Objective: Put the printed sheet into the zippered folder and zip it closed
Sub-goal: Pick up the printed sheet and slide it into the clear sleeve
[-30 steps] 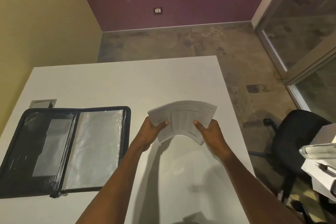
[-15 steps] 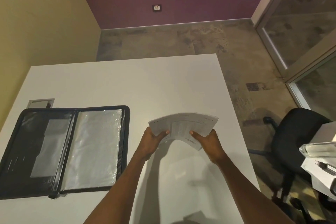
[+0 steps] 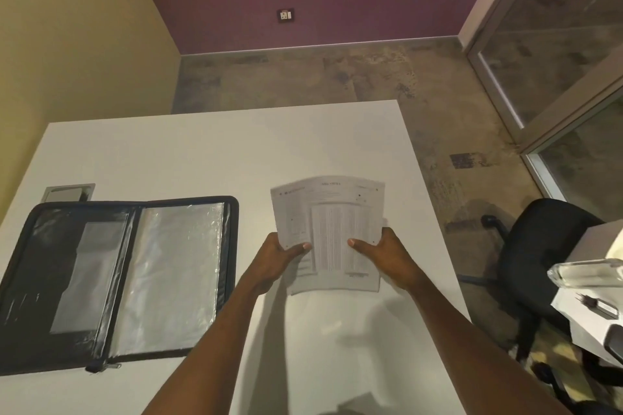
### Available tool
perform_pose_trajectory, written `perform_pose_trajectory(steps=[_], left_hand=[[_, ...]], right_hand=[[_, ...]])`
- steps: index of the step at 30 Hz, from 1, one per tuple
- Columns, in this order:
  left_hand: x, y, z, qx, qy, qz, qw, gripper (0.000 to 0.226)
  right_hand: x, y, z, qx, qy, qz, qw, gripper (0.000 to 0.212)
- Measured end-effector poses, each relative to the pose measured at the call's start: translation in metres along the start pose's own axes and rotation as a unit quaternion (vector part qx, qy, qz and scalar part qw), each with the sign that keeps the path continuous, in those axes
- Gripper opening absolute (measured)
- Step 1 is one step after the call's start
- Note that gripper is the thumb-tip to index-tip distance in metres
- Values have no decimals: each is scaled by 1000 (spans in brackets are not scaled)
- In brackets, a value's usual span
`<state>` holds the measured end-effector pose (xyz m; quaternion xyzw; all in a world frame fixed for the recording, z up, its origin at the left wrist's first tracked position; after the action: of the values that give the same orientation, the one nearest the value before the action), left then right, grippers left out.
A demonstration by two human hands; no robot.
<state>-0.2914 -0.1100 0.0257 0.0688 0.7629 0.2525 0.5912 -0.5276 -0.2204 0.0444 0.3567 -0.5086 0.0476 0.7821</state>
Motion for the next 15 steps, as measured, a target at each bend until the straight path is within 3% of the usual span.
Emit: perform_pose_trajectory(steps=[5,15], left_hand=[[-5,16,41,29,109,54,992,27],[-4,62,148,-2,170,59,984,29]], right_hand=[[19,6,-10,85,22,9,996,55],[48,4,-103,123,0,-43,991,41]])
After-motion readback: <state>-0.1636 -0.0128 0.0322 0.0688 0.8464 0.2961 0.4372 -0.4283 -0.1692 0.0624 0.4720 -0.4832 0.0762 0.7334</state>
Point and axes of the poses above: each hand's wrist, its own y-axis away from the middle knuckle, its own z-axis out of the back of the hand, x = y × z, the point moved 2 cm from there along -y, towards the middle knuckle, and after that the axes turned 10 degrees about y, right-handed, at the moved point
